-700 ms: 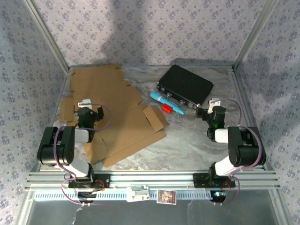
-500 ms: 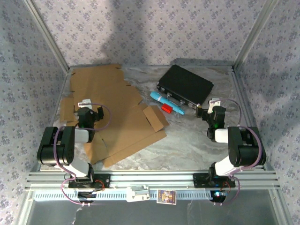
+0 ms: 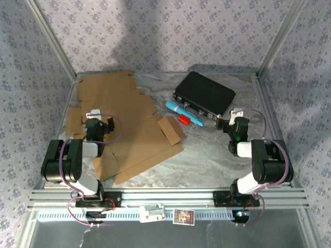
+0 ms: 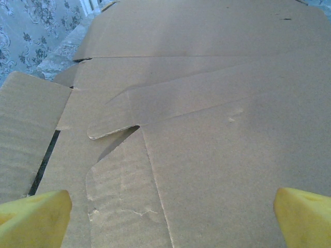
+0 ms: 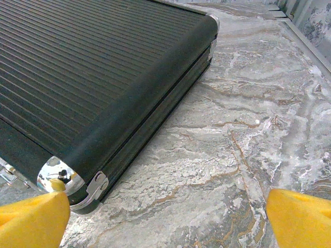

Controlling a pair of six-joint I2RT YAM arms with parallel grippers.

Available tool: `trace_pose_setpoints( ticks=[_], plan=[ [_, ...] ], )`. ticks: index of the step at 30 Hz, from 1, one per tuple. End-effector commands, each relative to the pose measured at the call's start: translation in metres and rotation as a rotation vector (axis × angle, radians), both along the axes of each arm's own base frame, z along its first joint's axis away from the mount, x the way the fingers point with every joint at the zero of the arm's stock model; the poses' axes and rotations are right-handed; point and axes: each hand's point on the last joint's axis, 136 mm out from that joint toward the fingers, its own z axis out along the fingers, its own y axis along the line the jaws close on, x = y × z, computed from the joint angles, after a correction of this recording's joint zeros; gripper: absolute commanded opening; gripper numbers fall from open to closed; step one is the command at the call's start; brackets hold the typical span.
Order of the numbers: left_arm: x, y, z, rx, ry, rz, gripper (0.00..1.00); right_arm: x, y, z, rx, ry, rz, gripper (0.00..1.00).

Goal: Fold the paper box

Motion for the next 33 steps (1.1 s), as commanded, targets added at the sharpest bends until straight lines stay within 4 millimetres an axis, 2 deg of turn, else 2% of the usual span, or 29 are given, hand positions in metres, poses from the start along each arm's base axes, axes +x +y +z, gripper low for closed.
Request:
trace_pose_setpoints(
  ticks=[1,4,6,9,12,15,18,20,22,23,24,25,26,27,28,29,30,31,33],
  plan=[
    [0.009,-0.001,0.013,0.009,-0.045,-0.002,1.0,0.006,-0.001,0.004,-0.01,-0.01,0.009,0.99],
    [0.008,-0.003,0.016,0.009,-0.053,-0.011,1.0,0.002,-0.002,0.006,-0.009,-0.029,0.003,0.99],
    [0.006,-0.007,0.027,0.029,-0.053,-0.025,1.0,-0.003,-0.002,0.012,-0.024,-0.071,-0.007,0.99],
    [-0.005,-0.008,0.05,0.069,-0.093,0.002,1.0,-0.008,0.003,0.03,-0.07,-0.097,-0.006,0.99],
    [-0.018,-0.002,0.073,0.044,-0.141,0.05,1.0,-0.015,0.007,0.043,-0.098,-0.124,-0.007,0.99],
    [-0.026,-0.005,0.101,0.024,-0.199,0.071,1.0,-0.022,0.007,0.063,-0.106,-0.169,-0.015,0.99],
    [-0.03,-0.019,0.134,0.017,-0.248,0.06,1.0,-0.028,0.005,0.108,-0.107,-0.26,-0.056,0.99],
    [-0.035,-0.031,0.162,0.025,-0.299,0.047,1.0,-0.033,0.009,0.156,-0.113,-0.33,-0.08,0.99],
    [-0.043,-0.037,0.19,0.021,-0.344,0.065,1.0,-0.04,0.023,0.21,-0.155,-0.375,-0.054,0.99],
    [-0.048,-0.033,0.206,-0.007,-0.362,0.11,1.0,-0.044,0.033,0.236,-0.191,-0.37,-0.023,0.99],
    [-0.055,-0.024,0.214,-0.068,-0.348,0.182,1.0,-0.049,0.034,0.261,-0.195,-0.364,-0.062,0.99],
    [-0.065,-0.015,0.221,-0.209,-0.3,0.26,1.0,-0.058,0.024,0.274,-0.1,-0.324,-0.171,0.99],
    [-0.074,-0.015,0.22,-0.316,-0.199,0.268,1.0,-0.072,0.011,0.271,0.061,-0.212,-0.285,0.99],
    [-0.075,-0.019,0.224,-0.383,-0.157,0.235,1.0,-0.089,-0.006,0.264,0.163,-0.106,-0.395,0.99],
    [-0.068,-0.025,0.22,-0.482,-0.124,0.188,1.0,-0.104,-0.018,0.251,0.314,-0.035,-0.53,0.98],
    [-0.062,-0.033,0.215,-0.591,-0.077,0.13,1.0,-0.101,-0.018,0.236,0.425,0.031,-0.523,0.98],
    [-0.058,-0.041,0.206,-0.665,-0.013,0.102,1.0,-0.091,-0.004,0.231,0.513,0.07,-0.409,0.99],
    [-0.058,-0.048,0.194,-0.691,0.072,0.102,0.99,-0.084,0.011,0.215,0.567,0.129,-0.305,0.99],
    [-0.063,-0.066,0.172,-0.685,0.233,0.085,0.88,-0.095,0.032,0.193,0.608,0.231,-0.309,0.99]
  ],
)
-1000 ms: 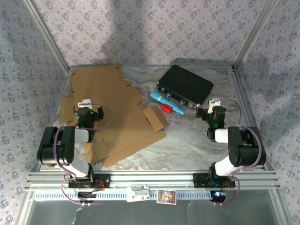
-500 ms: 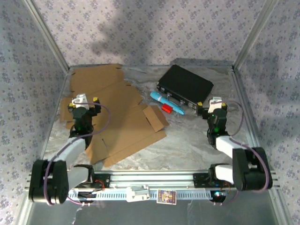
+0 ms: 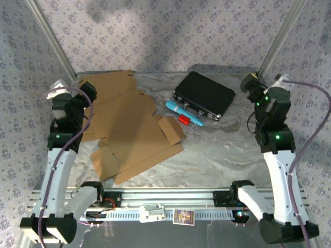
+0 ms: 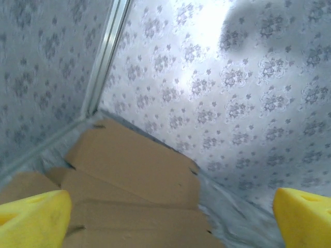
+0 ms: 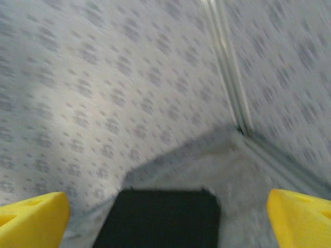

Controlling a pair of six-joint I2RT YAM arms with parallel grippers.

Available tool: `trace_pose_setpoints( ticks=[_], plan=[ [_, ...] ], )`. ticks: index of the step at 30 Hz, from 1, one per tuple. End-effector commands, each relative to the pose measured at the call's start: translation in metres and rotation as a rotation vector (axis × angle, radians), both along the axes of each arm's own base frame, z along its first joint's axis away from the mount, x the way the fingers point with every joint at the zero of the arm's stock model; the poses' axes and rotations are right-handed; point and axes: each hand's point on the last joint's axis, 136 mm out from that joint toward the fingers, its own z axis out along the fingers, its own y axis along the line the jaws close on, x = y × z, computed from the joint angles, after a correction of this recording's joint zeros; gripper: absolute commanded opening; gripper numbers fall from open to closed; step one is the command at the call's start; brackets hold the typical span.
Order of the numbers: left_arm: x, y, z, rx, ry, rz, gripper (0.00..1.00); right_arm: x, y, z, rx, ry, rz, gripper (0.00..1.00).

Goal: Fold the paper box

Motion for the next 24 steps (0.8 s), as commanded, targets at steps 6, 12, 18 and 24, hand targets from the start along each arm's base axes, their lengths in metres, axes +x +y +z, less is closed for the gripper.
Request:
trace_pose_setpoints(
  ticks=[6,12,18,24],
  plan=[
    [-0.063,-0.1,-0.176,-0.301,0.752,-0.353,0.42,-0.053,0.165,-0.21,0.414,0.713,0.345,0.76],
    [-0.084,-0.125,-0.23,-0.344,0.862,-0.408,0.11,-0.043,0.254,-0.256,0.582,0.741,0.569,0.61],
    [-0.079,-0.131,-0.263,-0.328,0.94,-0.443,0.01,-0.033,0.285,-0.292,0.578,0.788,0.615,0.51],
    [-0.078,-0.131,-0.285,-0.306,1.003,-0.45,0.0,-0.025,0.282,-0.319,0.626,0.795,0.56,0.49]
  ],
)
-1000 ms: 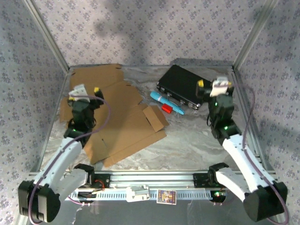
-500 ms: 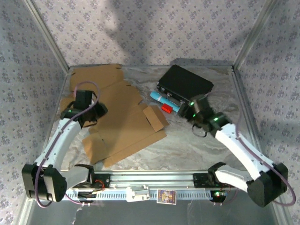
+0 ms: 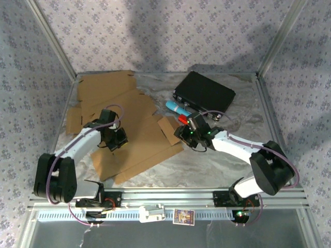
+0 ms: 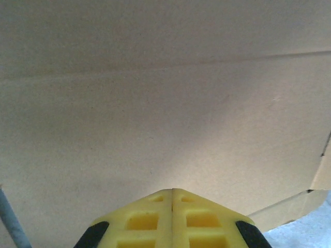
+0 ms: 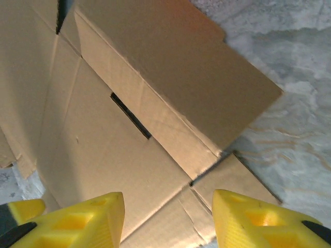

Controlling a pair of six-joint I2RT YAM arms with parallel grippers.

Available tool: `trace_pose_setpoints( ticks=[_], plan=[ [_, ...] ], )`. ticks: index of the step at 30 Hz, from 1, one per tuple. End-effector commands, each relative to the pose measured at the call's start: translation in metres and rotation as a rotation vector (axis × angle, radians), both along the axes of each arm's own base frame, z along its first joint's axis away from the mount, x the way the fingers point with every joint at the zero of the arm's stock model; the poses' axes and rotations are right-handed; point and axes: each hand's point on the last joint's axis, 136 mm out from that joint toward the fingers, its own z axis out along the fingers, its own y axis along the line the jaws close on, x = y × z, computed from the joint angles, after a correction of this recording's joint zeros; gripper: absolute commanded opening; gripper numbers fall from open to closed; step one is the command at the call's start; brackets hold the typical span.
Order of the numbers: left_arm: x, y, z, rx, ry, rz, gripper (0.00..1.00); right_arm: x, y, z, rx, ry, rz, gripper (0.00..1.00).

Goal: Fold the paper box

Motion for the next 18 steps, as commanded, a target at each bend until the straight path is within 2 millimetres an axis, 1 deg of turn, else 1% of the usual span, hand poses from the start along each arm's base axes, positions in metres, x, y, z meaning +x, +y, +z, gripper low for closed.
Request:
trace_pose_setpoints(
  ticks=[1,5,8,11,14,18],
  plan=[
    [0.005,-0.003,-0.001,-0.012,-0.028,-0.032,0.0,0.004,0.0,-0.013,0.052,0.02,-0.06,0.49],
    [0.004,0.0,-0.011,0.016,-0.014,-0.045,0.0,0.003,-0.004,-0.03,0.077,0.034,-0.105,0.48],
    [0.003,0.002,-0.016,0.031,0.003,-0.06,0.0,0.01,0.003,-0.035,0.104,0.016,-0.101,0.47],
    [0.005,0.003,-0.018,0.048,0.002,-0.073,0.0,0.019,0.008,-0.035,0.123,-0.01,-0.108,0.46],
    [0.007,0.003,-0.022,0.057,0.013,-0.09,0.0,0.024,0.008,-0.036,0.115,-0.018,-0.118,0.45],
    [0.008,0.003,-0.027,0.063,0.028,-0.107,0.0,0.024,0.007,-0.042,0.111,-0.007,-0.132,0.44]
  ],
)
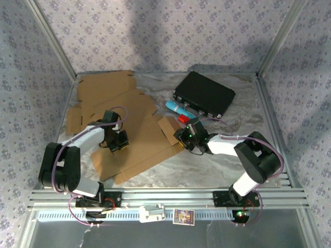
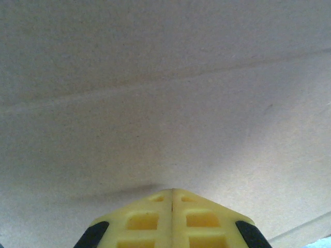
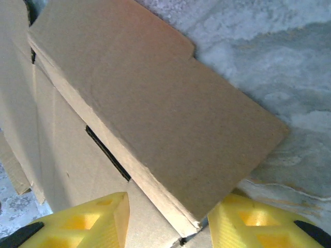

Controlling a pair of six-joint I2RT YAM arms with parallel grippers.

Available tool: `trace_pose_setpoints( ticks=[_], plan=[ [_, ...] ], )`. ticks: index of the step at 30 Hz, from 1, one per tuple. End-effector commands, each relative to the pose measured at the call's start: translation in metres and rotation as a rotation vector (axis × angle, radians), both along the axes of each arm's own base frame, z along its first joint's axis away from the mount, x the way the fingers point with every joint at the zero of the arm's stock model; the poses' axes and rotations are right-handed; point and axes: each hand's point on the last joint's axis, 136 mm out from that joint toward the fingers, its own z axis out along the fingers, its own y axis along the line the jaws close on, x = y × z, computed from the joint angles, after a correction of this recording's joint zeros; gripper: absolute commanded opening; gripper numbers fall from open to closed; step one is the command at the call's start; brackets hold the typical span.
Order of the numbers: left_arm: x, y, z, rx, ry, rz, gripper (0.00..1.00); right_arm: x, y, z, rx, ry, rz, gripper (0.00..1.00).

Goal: Fold the paper box

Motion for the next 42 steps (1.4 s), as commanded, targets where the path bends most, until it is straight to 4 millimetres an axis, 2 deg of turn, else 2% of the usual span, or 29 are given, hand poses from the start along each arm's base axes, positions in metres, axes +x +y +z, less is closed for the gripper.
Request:
trace_pose_setpoints(
  ticks=[1,10,14,16,19,20,22,25,27,29,32,35,38,39,42],
  plan=[
    [0.008,0.001,0.001,0.017,-0.016,-0.032,0.0,0.008,-0.001,-0.003,0.008,-0.007,-0.038,0.44],
    [0.012,0.0,-0.005,0.03,-0.006,-0.07,0.0,0.013,-0.001,-0.013,0.042,-0.018,-0.064,0.39],
    [0.017,0.0,0.0,0.035,-0.023,-0.08,0.0,0.018,0.001,-0.006,0.063,-0.02,-0.095,0.28],
    [0.021,-0.001,0.009,0.04,-0.052,-0.087,0.0,0.021,0.004,0.003,0.068,-0.025,-0.104,0.21],
    [0.029,-0.002,0.031,0.071,-0.112,-0.103,0.0,0.026,0.009,0.019,0.076,-0.024,-0.122,0.03],
    [0.031,-0.001,0.041,0.094,-0.136,-0.106,0.04,0.028,0.011,0.025,0.084,-0.025,-0.131,0.0],
    [0.036,0.0,0.066,0.142,-0.205,-0.114,0.17,0.03,0.014,0.04,0.109,-0.012,-0.165,0.0],
    [0.031,0.002,0.105,0.21,-0.285,-0.101,0.35,0.032,0.02,0.067,0.141,0.006,-0.204,0.0],
    [0.026,0.011,0.127,0.233,-0.314,-0.026,0.46,0.036,0.024,0.091,0.169,-0.005,-0.226,0.0],
    [0.014,0.027,0.146,0.247,-0.318,0.089,0.52,0.041,0.027,0.113,0.183,-0.011,-0.244,0.0],
    [-0.002,0.04,0.171,0.22,-0.339,0.214,0.65,0.052,0.029,0.139,0.209,-0.017,-0.257,0.0],
    [-0.024,0.063,0.183,0.197,-0.304,0.376,0.75,0.068,0.035,0.157,0.253,-0.016,-0.251,0.0],
    [-0.038,0.085,0.19,0.121,-0.28,0.546,0.78,0.078,0.041,0.168,0.284,-0.013,-0.229,0.0],
    [-0.042,0.091,0.19,0.092,-0.26,0.602,0.78,0.082,0.043,0.178,0.294,-0.022,-0.225,0.0],
    [-0.061,0.104,0.173,0.01,-0.134,0.789,0.81,0.087,0.042,0.187,0.31,-0.026,-0.231,0.0]
  ],
)
